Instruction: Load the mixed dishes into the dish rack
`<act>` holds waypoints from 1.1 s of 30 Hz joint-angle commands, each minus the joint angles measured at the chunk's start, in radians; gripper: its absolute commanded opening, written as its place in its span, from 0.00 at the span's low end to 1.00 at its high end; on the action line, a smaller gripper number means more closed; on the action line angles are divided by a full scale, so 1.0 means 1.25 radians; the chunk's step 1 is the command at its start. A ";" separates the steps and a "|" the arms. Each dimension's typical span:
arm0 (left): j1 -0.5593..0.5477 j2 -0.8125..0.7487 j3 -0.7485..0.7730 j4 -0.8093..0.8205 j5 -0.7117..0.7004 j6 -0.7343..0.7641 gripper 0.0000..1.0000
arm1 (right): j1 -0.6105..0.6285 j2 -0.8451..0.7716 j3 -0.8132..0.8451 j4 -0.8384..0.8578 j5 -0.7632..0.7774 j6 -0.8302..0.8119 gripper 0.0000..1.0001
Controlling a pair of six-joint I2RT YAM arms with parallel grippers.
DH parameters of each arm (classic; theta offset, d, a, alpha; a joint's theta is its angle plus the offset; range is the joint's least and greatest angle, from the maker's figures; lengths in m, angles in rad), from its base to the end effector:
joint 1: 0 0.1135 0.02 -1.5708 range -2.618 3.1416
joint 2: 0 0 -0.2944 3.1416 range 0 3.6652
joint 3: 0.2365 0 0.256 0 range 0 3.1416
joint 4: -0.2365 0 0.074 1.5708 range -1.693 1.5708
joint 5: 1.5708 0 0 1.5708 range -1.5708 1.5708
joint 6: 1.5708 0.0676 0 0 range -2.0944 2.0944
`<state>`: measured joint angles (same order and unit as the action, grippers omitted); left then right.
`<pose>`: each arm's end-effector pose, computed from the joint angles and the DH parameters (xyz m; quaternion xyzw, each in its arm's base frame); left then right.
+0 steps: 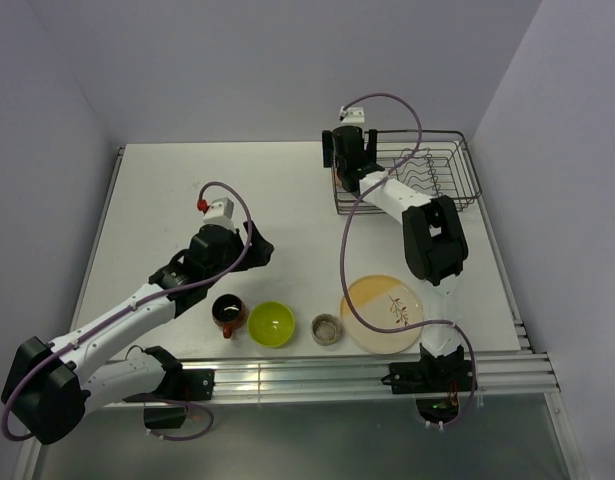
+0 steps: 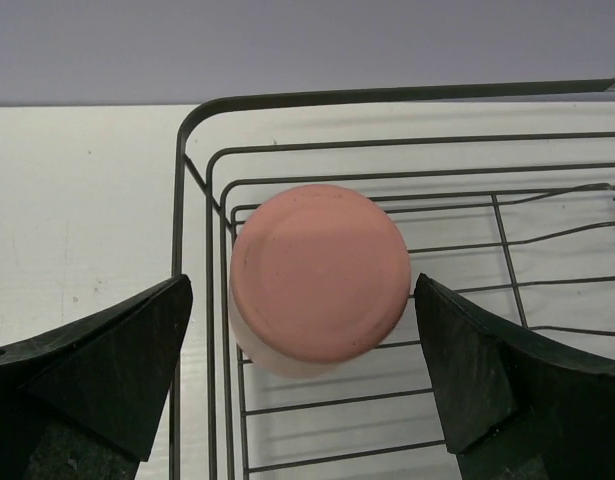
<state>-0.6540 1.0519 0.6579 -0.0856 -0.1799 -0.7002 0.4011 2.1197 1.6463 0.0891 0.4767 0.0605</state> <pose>0.2070 -0.1434 0.2642 -0.0663 0.8501 -0.2640 0.4509 0.5155 0.1849 0.2543 -0.0065 0.8164 -0.0663 0.5736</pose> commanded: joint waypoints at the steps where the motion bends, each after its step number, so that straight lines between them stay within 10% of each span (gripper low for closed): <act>1: 0.004 0.005 0.019 -0.026 0.019 -0.012 0.89 | 0.004 -0.097 -0.030 0.038 0.008 0.013 1.00; 33: 0.003 -0.106 0.024 -0.476 -0.113 -0.310 0.90 | 0.138 -0.657 -0.306 -0.370 0.004 0.304 1.00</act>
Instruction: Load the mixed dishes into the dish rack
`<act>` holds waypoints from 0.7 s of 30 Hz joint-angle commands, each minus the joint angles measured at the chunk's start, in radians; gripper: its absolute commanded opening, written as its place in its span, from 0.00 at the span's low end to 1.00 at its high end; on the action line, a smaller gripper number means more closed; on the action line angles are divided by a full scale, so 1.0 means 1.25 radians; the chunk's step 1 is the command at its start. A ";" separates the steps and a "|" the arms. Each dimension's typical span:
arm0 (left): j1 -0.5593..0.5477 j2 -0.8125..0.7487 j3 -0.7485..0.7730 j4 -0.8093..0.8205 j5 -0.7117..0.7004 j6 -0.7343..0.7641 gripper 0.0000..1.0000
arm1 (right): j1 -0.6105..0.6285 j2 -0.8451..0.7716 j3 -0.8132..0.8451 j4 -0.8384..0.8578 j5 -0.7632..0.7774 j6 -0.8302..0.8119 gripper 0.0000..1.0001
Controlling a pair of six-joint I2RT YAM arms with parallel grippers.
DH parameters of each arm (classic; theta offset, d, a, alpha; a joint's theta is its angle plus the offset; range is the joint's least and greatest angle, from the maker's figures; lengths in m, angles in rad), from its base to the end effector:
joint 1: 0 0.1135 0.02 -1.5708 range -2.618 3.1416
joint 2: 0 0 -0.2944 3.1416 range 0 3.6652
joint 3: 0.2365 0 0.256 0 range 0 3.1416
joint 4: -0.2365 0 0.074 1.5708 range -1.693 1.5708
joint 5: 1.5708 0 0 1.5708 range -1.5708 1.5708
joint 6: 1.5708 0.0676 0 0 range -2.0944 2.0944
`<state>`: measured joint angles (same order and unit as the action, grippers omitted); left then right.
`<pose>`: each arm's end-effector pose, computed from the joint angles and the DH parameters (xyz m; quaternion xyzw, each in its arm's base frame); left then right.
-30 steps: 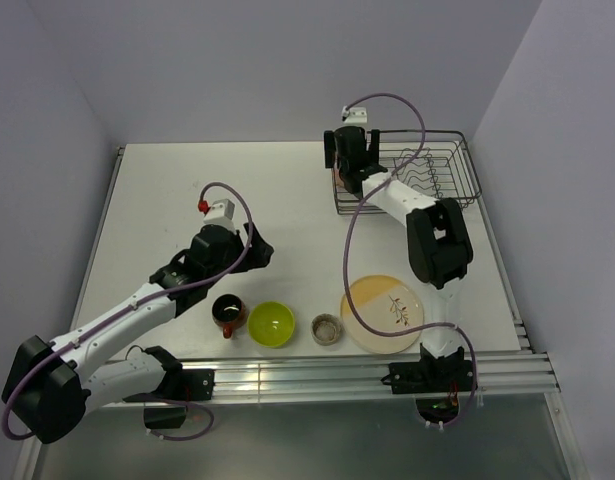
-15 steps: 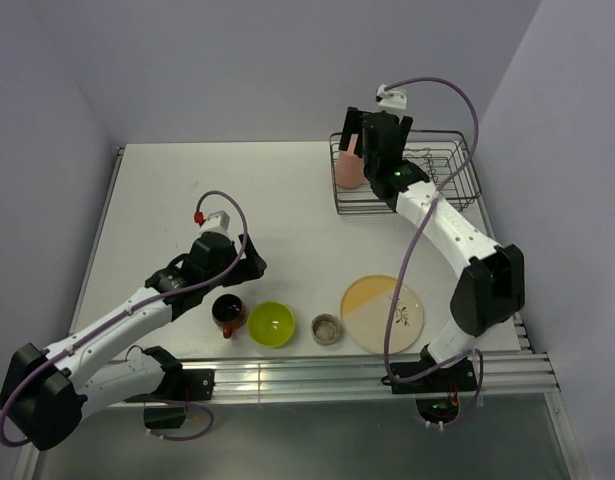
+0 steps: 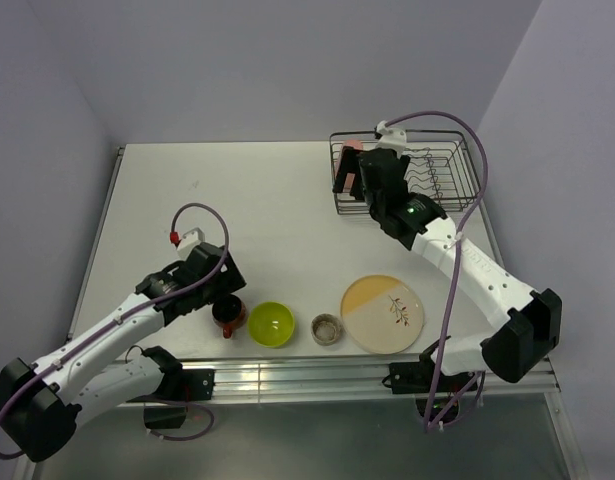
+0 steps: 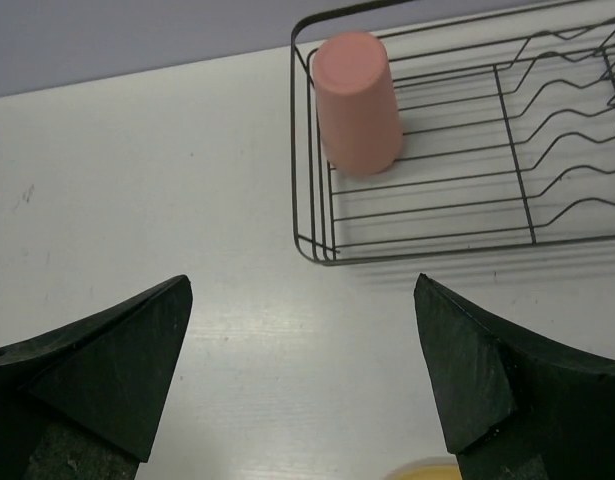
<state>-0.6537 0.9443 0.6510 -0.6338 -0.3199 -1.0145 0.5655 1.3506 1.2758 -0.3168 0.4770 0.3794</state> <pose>0.1605 -0.0962 0.2269 -0.2176 0.9123 -0.1298 0.3217 0.2972 0.1518 0.3908 0.0558 0.8163 0.0710 0.5705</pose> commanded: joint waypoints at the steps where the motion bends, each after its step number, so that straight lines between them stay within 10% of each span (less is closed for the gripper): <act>1: 0.003 -0.028 0.027 -0.038 0.001 -0.068 0.89 | 0.005 -0.046 -0.011 -0.056 0.001 0.061 1.00; 21: 0.001 0.198 0.122 -0.137 0.005 -0.190 0.84 | -0.005 -0.158 -0.065 -0.122 -0.081 0.126 1.00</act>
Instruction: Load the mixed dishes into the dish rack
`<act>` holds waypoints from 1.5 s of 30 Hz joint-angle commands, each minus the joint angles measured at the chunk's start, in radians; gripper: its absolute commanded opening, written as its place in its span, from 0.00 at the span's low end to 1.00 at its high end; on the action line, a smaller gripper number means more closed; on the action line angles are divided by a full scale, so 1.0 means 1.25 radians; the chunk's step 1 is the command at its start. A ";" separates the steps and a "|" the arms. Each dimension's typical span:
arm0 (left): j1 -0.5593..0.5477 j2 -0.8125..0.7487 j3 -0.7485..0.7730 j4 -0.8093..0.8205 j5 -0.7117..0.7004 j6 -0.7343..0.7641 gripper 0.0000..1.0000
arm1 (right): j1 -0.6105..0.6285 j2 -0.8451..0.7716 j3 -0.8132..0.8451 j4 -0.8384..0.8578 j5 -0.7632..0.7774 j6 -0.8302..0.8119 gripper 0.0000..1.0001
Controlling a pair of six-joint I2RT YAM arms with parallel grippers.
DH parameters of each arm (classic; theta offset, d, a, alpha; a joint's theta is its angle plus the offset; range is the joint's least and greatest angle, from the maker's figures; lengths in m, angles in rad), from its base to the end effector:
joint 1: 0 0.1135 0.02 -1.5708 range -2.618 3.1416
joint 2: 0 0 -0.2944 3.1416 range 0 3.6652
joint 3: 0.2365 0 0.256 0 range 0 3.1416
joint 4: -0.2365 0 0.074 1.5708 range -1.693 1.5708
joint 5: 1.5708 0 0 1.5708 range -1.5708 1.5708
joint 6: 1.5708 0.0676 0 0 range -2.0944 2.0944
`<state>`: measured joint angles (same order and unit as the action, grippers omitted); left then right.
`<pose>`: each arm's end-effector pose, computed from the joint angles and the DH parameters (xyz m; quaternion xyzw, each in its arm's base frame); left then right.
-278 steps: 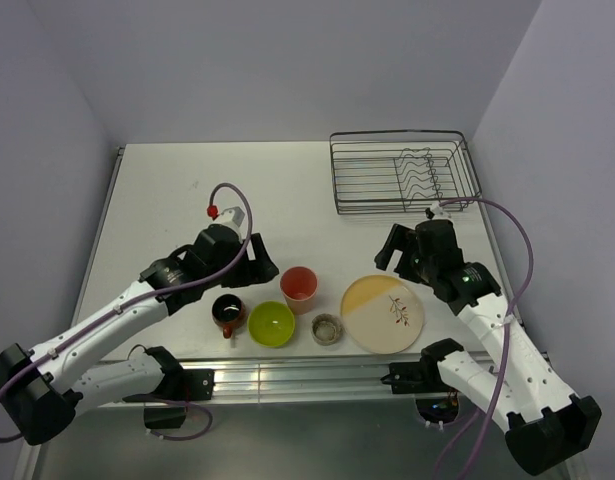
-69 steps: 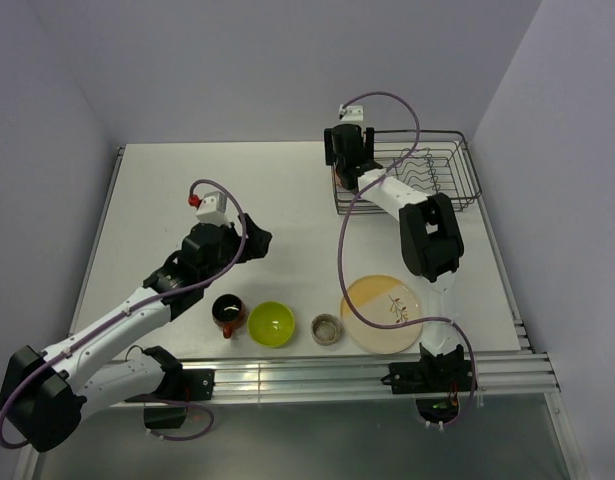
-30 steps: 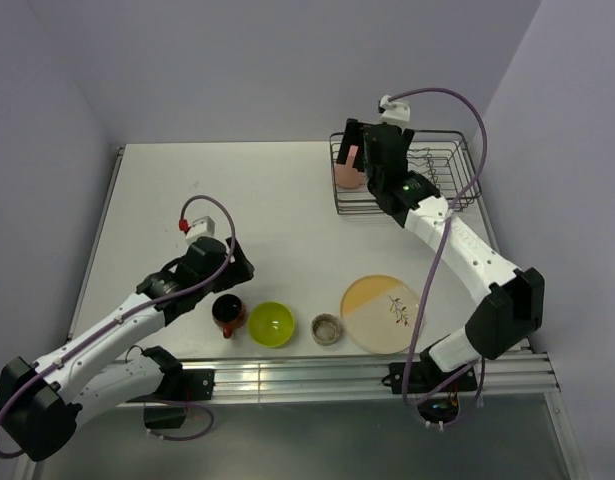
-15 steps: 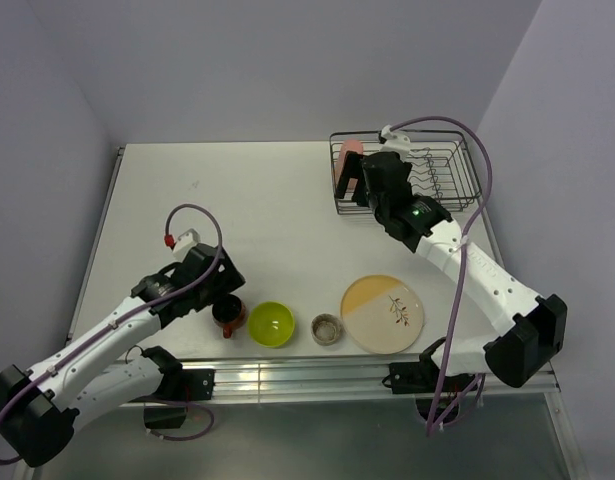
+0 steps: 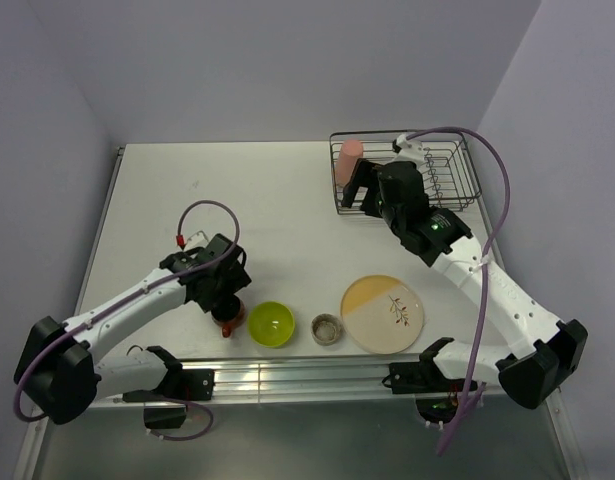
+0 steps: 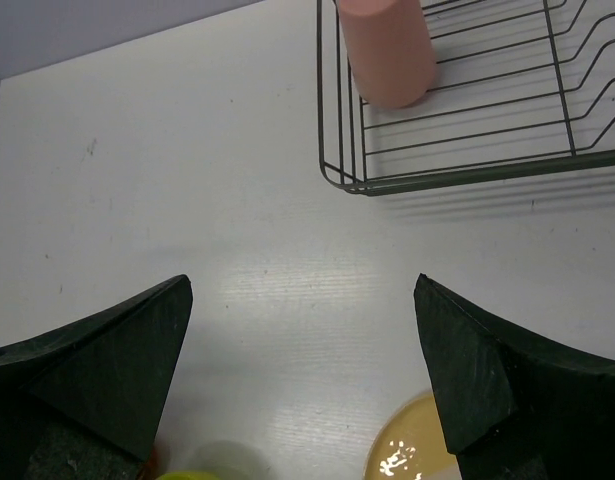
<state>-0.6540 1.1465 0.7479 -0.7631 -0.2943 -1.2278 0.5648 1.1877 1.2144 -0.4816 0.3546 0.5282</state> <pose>0.1759 -0.1101 0.2132 -0.3026 0.9206 -0.0778 0.2344 0.2496 0.1303 0.3928 0.0781 0.8366 0.1430 0.5230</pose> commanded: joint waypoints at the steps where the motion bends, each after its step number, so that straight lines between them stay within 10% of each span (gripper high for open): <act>1: 0.002 0.044 0.047 -0.028 -0.009 -0.019 0.84 | -0.004 -0.033 -0.018 0.007 0.019 0.005 1.00; 20: -0.044 -0.007 0.121 -0.084 -0.090 0.034 0.80 | -0.004 -0.079 -0.081 0.000 0.000 -0.005 1.00; 28: -0.094 -0.061 0.066 0.165 0.142 0.325 0.78 | -0.004 -0.091 -0.084 -0.004 -0.009 -0.021 1.00; 45: -0.097 -0.044 0.008 0.230 0.240 0.474 0.63 | -0.003 -0.166 -0.130 0.016 -0.030 -0.056 1.00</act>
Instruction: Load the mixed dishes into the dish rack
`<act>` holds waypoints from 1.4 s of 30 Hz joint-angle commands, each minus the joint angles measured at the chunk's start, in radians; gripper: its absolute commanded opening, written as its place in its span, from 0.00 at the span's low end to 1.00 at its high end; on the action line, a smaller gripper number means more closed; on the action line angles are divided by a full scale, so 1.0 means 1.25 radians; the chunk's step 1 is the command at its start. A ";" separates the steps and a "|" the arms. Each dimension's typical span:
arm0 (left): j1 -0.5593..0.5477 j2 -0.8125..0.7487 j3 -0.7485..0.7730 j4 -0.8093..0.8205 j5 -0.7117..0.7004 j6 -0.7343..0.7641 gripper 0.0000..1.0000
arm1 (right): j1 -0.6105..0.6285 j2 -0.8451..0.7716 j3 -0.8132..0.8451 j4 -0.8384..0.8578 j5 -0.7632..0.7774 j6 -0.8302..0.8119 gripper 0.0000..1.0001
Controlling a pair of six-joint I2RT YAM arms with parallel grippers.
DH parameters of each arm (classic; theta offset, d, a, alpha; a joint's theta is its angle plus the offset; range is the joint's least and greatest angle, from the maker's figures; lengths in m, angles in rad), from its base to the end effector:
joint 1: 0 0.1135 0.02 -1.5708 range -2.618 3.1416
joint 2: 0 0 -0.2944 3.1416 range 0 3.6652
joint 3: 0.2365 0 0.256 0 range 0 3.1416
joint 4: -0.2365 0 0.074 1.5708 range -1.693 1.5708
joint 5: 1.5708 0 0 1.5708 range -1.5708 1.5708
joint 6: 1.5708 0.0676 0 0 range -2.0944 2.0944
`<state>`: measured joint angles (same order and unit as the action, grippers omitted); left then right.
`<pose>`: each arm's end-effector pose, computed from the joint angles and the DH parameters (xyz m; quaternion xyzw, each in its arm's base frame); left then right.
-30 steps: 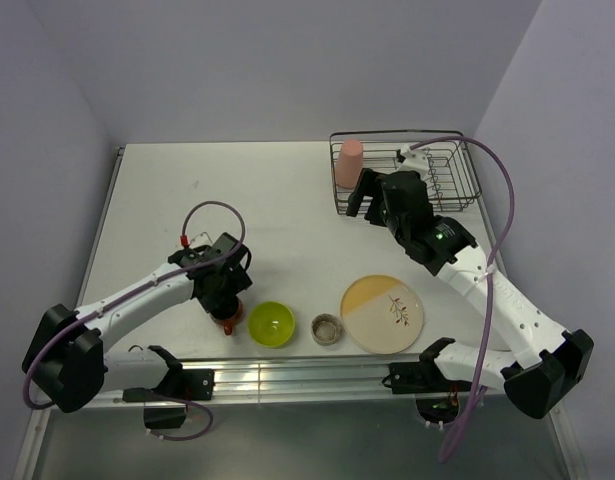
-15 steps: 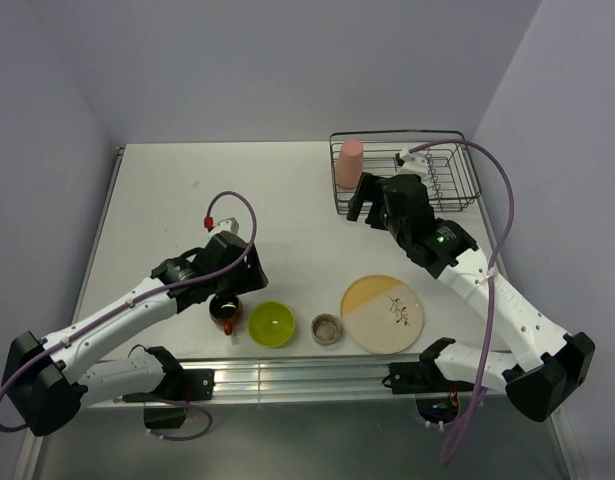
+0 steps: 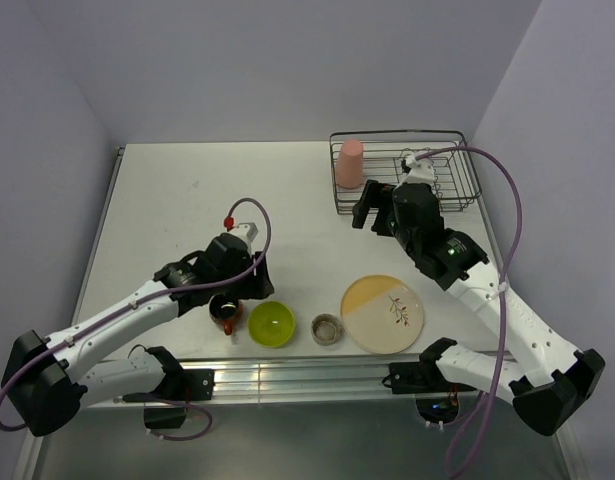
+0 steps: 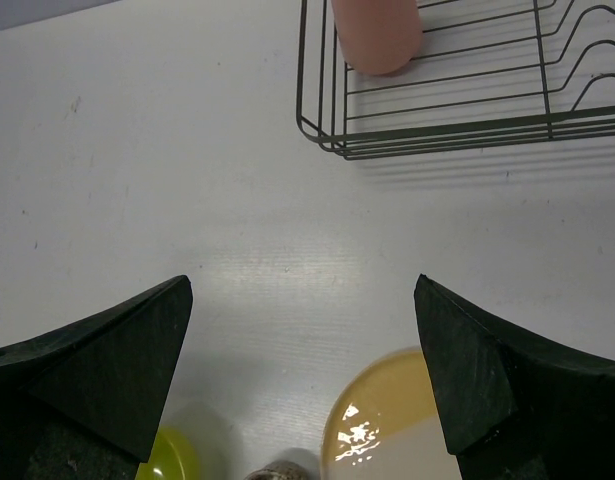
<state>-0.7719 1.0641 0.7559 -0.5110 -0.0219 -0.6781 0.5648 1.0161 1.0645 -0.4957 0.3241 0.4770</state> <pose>0.1652 -0.1588 0.2491 0.0396 0.9293 -0.2357 0.2814 0.2101 0.1077 0.3760 0.0492 0.8382 0.1432 0.5239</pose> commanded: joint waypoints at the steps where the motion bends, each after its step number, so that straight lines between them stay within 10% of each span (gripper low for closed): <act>1: -0.002 0.031 0.004 0.025 0.022 0.034 0.62 | -0.004 -0.031 -0.011 0.027 -0.006 -0.016 1.00; 24: -0.022 0.114 -0.082 0.081 0.053 -0.058 0.55 | -0.003 -0.080 -0.018 0.044 -0.016 -0.036 1.00; 29: -0.032 0.140 -0.089 0.090 0.067 -0.063 0.40 | -0.004 -0.078 -0.015 0.044 -0.021 -0.037 1.00; 34: -0.033 0.132 -0.071 0.069 0.054 -0.045 0.00 | -0.004 -0.059 0.013 0.010 -0.038 -0.023 1.00; 42: -0.021 -0.009 0.038 0.199 0.075 0.064 0.00 | -0.020 -0.043 0.032 -0.024 -0.235 0.028 1.00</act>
<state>-0.8066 1.1362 0.7055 -0.4355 0.0410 -0.6674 0.5518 0.9668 1.0744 -0.5301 0.1593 0.4839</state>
